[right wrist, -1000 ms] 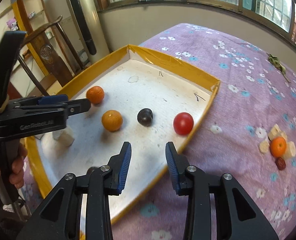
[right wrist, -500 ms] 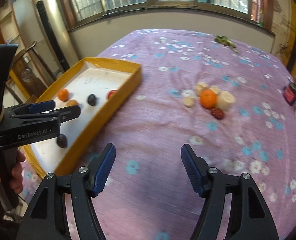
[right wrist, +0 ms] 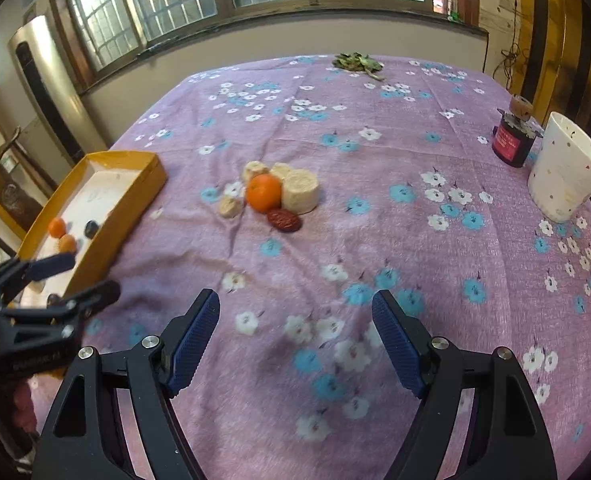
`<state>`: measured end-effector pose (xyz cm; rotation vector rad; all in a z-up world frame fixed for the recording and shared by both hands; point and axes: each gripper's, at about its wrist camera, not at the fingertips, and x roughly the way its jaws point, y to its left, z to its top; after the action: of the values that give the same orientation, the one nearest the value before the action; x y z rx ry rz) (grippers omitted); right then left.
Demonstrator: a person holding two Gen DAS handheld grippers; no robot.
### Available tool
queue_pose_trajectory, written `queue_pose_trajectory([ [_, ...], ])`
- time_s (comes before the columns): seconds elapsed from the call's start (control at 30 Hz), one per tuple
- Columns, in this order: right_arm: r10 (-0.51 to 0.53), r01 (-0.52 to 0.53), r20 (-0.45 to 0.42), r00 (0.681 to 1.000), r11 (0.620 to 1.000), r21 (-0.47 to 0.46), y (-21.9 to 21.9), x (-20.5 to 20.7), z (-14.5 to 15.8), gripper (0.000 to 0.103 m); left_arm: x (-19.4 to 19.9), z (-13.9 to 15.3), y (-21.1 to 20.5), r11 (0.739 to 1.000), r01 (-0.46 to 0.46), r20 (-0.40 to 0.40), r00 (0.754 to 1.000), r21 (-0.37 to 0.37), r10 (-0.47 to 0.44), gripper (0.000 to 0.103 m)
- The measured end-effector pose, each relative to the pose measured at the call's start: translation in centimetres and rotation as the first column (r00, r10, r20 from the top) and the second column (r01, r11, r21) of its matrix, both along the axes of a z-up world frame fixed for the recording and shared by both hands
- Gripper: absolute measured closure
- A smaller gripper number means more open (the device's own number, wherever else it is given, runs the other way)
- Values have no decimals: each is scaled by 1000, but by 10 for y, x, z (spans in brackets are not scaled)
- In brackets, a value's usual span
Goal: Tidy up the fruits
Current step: 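Grasp a small white cake piece with left tool while right tool grasps a round cake slice, then carry both cake pieces into the yellow tray and open both tools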
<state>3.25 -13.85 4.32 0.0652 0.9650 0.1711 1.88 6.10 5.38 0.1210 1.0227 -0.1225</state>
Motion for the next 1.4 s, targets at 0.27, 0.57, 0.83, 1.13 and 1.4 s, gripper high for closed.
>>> queue_pose_trajectory([
  [0.27,69,-68,36,997,998,-10,0,67,-7,26,11,-7,-6,1000,18,-31,999,21,-17,18],
  [0.57,216,-216,26,976,976,1,18,92,-27,64,46,-9,-23,999,50,-44,998,21,-49,18],
  [0.83,188,-189,27,982,982,32,-5,82,-20,72,85,-19,-51,990,134,-40,990,-45,-136,32],
  [1.13,146,-147,22,989,985,93,-24,74,-19,72,107,-38,-59,973,176,-70,980,-151,-188,80],
  [1.4,106,-107,9,994,987,117,-29,61,-18,72,89,-25,-48,966,174,-48,981,-192,-186,80],
])
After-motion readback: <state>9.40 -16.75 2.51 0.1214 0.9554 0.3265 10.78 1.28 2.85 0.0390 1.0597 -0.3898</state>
